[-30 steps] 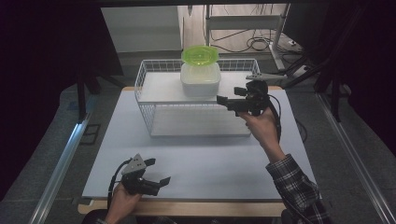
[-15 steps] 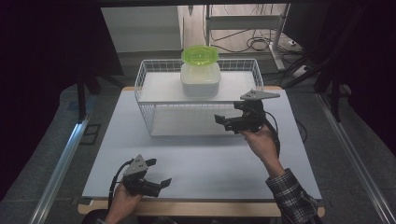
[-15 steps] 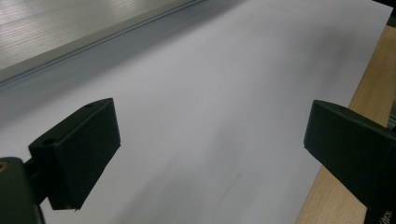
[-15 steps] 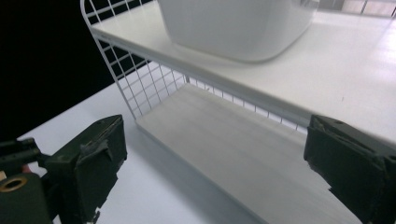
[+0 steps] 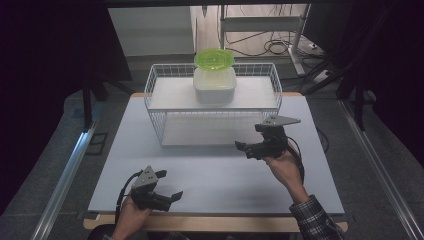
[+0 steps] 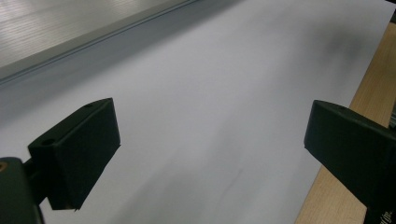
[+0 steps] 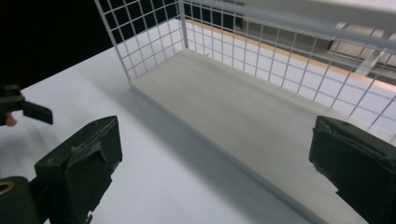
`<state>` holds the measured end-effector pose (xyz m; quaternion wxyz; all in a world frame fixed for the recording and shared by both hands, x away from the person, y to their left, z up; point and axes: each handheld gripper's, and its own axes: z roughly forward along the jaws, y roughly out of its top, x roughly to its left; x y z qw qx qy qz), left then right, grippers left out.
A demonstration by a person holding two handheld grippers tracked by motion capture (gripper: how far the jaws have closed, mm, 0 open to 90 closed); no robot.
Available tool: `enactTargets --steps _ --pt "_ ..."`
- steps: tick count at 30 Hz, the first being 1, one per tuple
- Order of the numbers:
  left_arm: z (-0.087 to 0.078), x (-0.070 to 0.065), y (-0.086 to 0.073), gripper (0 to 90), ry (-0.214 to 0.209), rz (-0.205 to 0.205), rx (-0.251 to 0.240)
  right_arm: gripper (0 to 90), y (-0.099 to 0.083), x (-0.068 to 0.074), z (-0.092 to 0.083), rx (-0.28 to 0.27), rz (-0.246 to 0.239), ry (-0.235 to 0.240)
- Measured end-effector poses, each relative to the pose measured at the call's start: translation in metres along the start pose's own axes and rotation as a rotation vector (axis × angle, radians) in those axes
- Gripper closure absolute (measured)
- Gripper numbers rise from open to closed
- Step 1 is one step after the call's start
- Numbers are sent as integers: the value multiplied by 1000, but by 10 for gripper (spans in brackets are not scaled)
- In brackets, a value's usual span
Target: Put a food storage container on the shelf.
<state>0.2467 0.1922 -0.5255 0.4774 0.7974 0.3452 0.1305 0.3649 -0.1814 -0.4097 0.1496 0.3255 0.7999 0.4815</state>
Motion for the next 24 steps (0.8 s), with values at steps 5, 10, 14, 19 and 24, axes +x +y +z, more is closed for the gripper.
enactTargets --steps 5,10,14,19,24 --pt "-2 1 0 32 3 -1 -4 27 -12 4 -6 -27 -23 13" --pt "-2 0 0 31 8 3 2 25 -21 8 -8 -24 -29 13" --pt "-2 0 0 31 15 8 6 0 -33 12 -9 -6 -35 -24" --pt "-2 0 0 31 19 6 10 0 -46 15 -14 -3 -32 -58" --pt "-1 0 0 31 20 3 15 0 -58 17 -20 2 -36 -63"
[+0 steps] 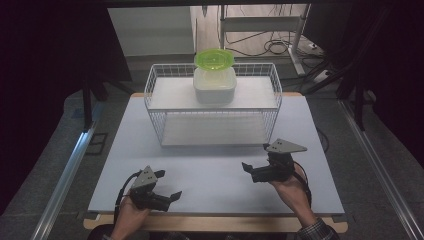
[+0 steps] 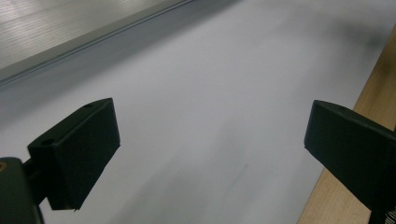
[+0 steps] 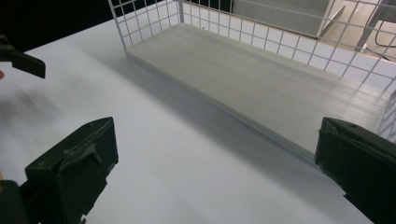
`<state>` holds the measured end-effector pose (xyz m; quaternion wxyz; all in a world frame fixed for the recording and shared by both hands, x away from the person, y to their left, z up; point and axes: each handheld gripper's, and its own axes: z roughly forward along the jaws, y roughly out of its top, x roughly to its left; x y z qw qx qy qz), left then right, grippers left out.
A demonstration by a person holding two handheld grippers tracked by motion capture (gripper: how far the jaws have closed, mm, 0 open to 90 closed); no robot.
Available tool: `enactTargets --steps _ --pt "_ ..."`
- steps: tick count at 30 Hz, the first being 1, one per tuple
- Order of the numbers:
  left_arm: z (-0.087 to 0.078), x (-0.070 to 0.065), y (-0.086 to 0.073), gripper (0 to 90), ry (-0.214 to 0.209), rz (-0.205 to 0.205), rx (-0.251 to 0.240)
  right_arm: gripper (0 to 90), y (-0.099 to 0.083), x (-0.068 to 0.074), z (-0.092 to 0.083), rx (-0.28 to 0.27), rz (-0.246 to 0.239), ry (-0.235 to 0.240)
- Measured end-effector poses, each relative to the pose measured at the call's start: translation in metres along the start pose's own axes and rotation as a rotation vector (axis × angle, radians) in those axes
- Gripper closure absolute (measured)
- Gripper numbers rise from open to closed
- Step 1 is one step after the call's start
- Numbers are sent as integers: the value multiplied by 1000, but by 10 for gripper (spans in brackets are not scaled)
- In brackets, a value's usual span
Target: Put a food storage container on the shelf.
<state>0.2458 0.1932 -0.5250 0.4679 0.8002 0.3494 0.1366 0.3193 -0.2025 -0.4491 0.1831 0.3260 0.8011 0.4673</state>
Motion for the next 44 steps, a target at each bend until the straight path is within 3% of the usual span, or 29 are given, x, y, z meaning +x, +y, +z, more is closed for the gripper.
enactTargets --steps 11,31,44 --pt "1 -1 0 31 3 5 6 0 -24 -1 1 29 2 -17" --pt "4 -2 -1 27 11 19 25 0 -61 1 8 160 1 -20" --pt "6 -3 -2 26 16 28 48 0 -69 -1 16 216 15 -24"
